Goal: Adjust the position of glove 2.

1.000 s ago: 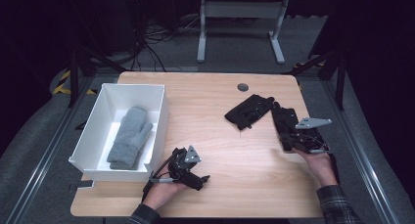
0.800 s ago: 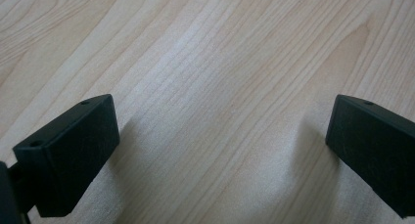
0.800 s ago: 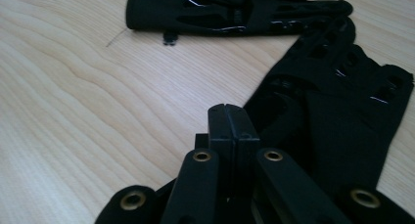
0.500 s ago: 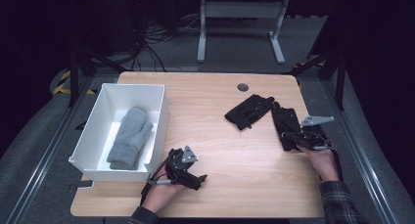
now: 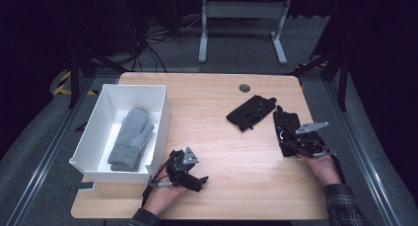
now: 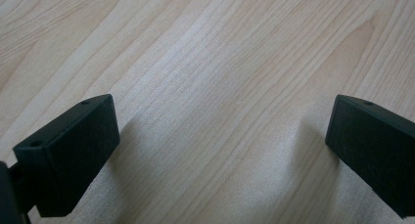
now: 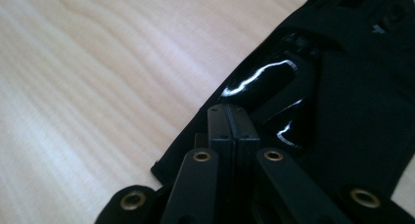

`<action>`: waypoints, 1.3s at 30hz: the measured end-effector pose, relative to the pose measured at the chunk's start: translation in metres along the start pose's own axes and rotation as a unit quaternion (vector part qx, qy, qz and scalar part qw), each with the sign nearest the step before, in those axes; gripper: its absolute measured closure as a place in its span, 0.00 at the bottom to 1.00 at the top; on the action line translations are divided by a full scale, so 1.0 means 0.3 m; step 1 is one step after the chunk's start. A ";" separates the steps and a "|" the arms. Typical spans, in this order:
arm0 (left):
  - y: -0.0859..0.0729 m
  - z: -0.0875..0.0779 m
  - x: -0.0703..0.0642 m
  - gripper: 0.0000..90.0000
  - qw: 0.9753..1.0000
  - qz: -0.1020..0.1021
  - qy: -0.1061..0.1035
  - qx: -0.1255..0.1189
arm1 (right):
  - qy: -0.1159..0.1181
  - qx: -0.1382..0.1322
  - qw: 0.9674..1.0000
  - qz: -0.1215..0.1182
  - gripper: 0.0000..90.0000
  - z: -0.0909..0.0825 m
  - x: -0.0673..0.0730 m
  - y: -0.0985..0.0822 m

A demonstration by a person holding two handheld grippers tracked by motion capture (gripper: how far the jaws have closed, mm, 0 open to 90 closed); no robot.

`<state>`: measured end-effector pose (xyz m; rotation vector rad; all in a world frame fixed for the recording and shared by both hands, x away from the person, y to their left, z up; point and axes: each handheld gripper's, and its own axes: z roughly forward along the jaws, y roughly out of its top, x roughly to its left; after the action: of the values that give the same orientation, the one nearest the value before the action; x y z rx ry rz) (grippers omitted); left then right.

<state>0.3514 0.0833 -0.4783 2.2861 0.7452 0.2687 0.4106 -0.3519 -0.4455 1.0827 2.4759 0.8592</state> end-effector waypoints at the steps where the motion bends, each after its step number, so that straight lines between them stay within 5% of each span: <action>1: 0.000 0.000 0.000 0.00 1.000 0.000 0.000 0.000 | 0.006 0.001 1.000 -0.003 1.00 -0.004 0.013 -0.004; 15: 0.000 0.000 0.000 0.00 1.000 0.000 0.000 0.000 | 0.053 0.013 0.998 -0.034 1.00 -0.025 0.141 -0.023; 31: 0.000 0.000 0.000 0.00 1.000 0.000 0.000 0.000 | 0.104 0.024 0.991 -0.080 1.00 -0.070 0.301 -0.068; 39: 0.000 0.000 0.000 0.00 1.000 0.000 0.000 0.000 | 0.074 -0.016 0.994 -0.074 1.00 -0.083 0.258 -0.014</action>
<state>0.3515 0.0833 -0.4783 2.2862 0.7447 0.2688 0.3444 -0.3067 -0.4316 0.8406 2.6143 0.9621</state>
